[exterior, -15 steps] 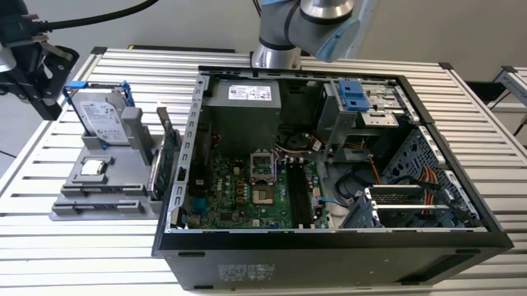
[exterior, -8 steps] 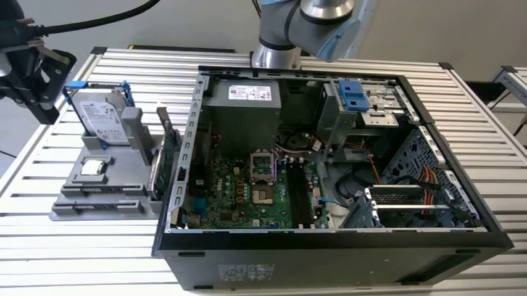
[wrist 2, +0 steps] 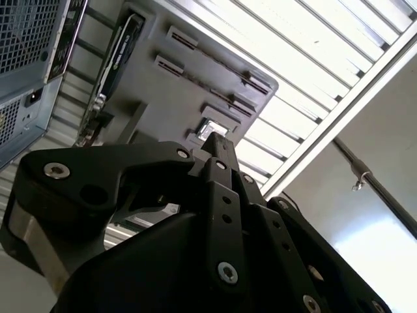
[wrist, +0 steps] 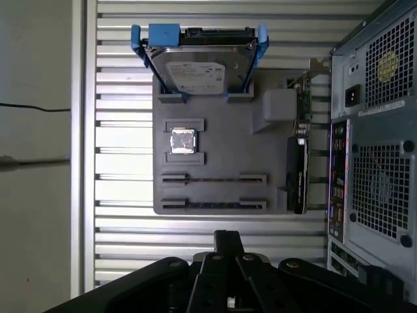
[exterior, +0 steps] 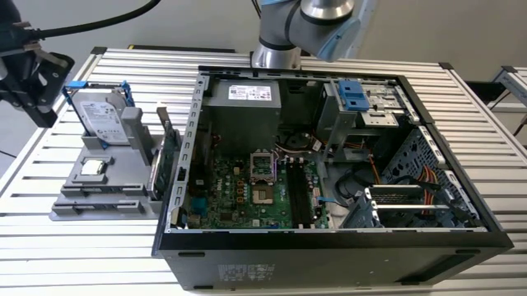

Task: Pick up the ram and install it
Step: 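Pick up the ram and move it above insertion slot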

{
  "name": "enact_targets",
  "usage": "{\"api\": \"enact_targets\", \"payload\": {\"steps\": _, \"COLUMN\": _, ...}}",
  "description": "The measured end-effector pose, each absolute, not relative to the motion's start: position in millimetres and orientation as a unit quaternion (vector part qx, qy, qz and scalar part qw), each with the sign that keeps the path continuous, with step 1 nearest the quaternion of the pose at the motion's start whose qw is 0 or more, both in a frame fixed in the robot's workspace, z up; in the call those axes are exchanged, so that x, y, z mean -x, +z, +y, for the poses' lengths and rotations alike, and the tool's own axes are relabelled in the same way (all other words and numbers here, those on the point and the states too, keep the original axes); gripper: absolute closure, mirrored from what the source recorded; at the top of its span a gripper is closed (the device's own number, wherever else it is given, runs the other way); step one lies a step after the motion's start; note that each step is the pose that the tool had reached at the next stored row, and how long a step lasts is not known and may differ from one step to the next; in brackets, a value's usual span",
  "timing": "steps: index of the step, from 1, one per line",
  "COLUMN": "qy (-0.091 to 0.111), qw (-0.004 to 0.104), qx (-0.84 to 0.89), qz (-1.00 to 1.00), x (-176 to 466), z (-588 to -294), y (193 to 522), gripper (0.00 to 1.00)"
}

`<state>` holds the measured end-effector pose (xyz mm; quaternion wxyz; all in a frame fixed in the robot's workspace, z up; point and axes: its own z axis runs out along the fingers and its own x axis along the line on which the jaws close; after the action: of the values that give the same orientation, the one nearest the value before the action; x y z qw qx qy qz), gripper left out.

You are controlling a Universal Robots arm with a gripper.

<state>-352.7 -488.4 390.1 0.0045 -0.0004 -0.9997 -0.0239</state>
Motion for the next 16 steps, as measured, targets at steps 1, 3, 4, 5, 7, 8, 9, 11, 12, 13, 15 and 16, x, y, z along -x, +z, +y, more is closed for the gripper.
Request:
{"api": "enact_targets", "payload": {"steps": 1, "qy": -0.024, "qw": 0.005, "qx": 0.000, "qz": -1.000, "x": 352.7, "z": -488.8, "y": 390.1, "gripper": 1.00}}
{"api": "enact_targets", "payload": {"steps": 3, "qy": -0.024, "qw": 0.005, "qx": 0.000, "qz": -1.000, "x": 352.7, "z": -489.3, "y": 390.2, "gripper": 1.00}}
{"api": "enact_targets", "payload": {"steps": 4, "qy": -0.024, "qw": 0.005, "qx": 0.000, "qz": -1.000, "x": 352.7, "z": -489.6, "y": 390.1, "gripper": 1.00}}
{"api": "enact_targets", "payload": {"steps": 5, "qy": -0.024, "qw": 0.005, "qx": 0.000, "qz": -1.000, "x": 352.7, "z": -489.9, "y": 390.0, "gripper": 1.00}}
{"api": "enact_targets", "payload": {"steps": 7, "qy": -0.024, "qw": 0.005, "qx": 0.000, "qz": -1.000, "x": 352.7, "z": -490.1, "y": 390.0, "gripper": 1.00}}
{"api": "enact_targets", "payload": {"steps": 8, "qy": -0.024, "qw": 0.005, "qx": 0.000, "qz": -1.000, "x": 352.7, "z": -490.1, "y": 390.0, "gripper": 1.00}}
{"api": "enact_targets", "payload": {"steps": 9, "qy": -0.024, "qw": 0.005, "qx": 0.000, "qz": -1.000, "x": 352.7, "z": -490.1, "y": 390.0, "gripper": 1.00}}
{"api": "enact_targets", "payload": {"steps": 11, "qy": -0.024, "qw": 0.005, "qx": 0.000, "qz": -1.000, "x": 352.7, "z": -490.1, "y": 390.0, "gripper": 1.00}}
{"api": "enact_targets", "payload": {"steps": 12, "qy": -0.024, "qw": 0.005, "qx": 0.000, "qz": -1.000, "x": 352.7, "z": -490.1, "y": 390.0, "gripper": 1.00}}
{"api": "enact_targets", "payload": {"steps": 13, "qy": -0.024, "qw": 0.005, "qx": 0.000, "qz": -1.000, "x": 352.7, "z": -490.1, "y": 390.0, "gripper": 1.00}}
{"api": "enact_targets", "payload": {"steps": 15, "qy": -0.024, "qw": 0.005, "qx": 0.000, "qz": -1.000, "x": 352.7, "z": -490.1, "y": 390.0, "gripper": 1.00}}
{"api": "enact_targets", "payload": {"steps": 16, "qy": -0.024, "qw": 0.005, "qx": 0.000, "qz": -1.000, "x": 352.7, "z": -490.1, "y": 390.0, "gripper": 1.00}}
